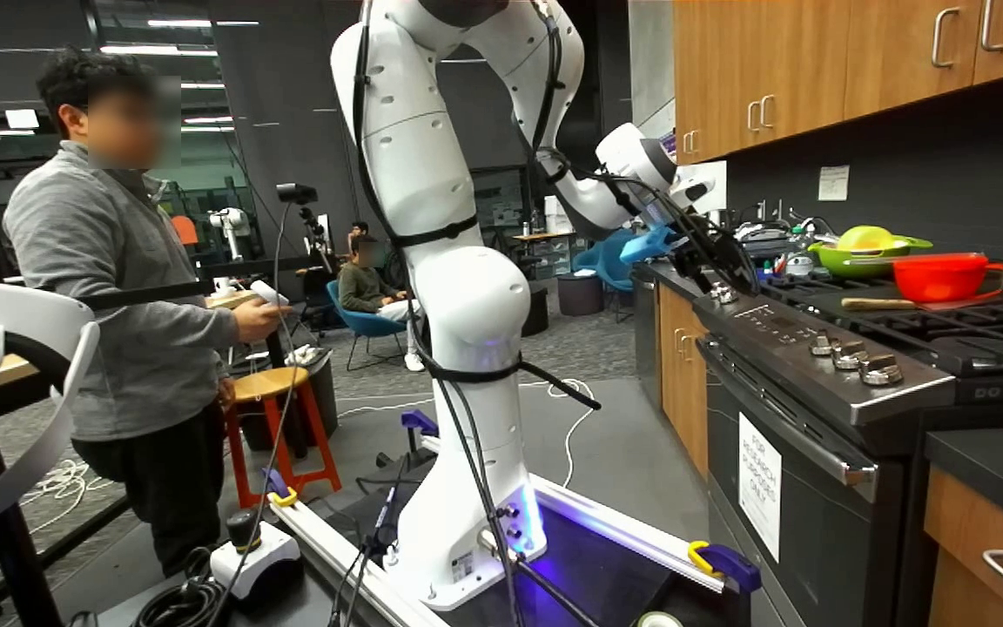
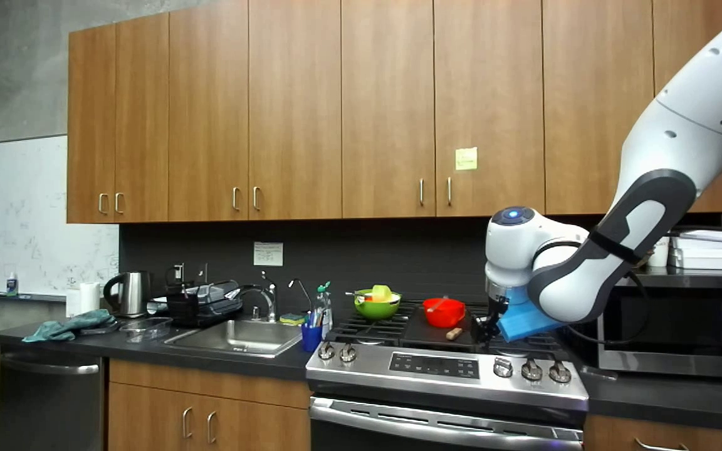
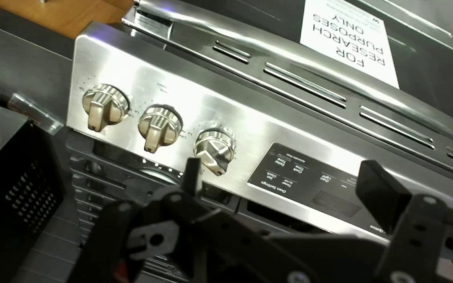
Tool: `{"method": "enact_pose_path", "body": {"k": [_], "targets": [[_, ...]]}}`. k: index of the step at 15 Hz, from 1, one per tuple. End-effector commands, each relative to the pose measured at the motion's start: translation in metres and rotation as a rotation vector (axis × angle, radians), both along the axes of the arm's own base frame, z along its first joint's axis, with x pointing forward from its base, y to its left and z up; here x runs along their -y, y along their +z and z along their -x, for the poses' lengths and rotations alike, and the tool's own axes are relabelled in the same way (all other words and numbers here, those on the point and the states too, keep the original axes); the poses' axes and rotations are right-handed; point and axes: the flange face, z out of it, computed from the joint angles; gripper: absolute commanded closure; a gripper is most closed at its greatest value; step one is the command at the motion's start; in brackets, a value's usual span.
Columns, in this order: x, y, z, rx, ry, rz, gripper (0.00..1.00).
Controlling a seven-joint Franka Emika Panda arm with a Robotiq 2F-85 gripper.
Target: Turn the third knob from the right to the right.
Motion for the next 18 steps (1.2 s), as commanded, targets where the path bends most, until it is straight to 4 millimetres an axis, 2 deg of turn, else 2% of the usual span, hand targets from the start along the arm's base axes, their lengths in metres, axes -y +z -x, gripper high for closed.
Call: {"method": "enact_pose_path", "body": {"k": [1,4,9,18], "targets": [[0.004,-0.012,-0.027,-0.039,-0.017,-0.011,0.00],[0.013,-0.022,-0.040,-0.095,-0.031,0.014,0.00],[0.037,-0.024,-0.056,-0.143,-0.044,0.029,0.00],[0.074,-0.027,-0.064,-0.219,0.020,-0.010,0.00]]}}
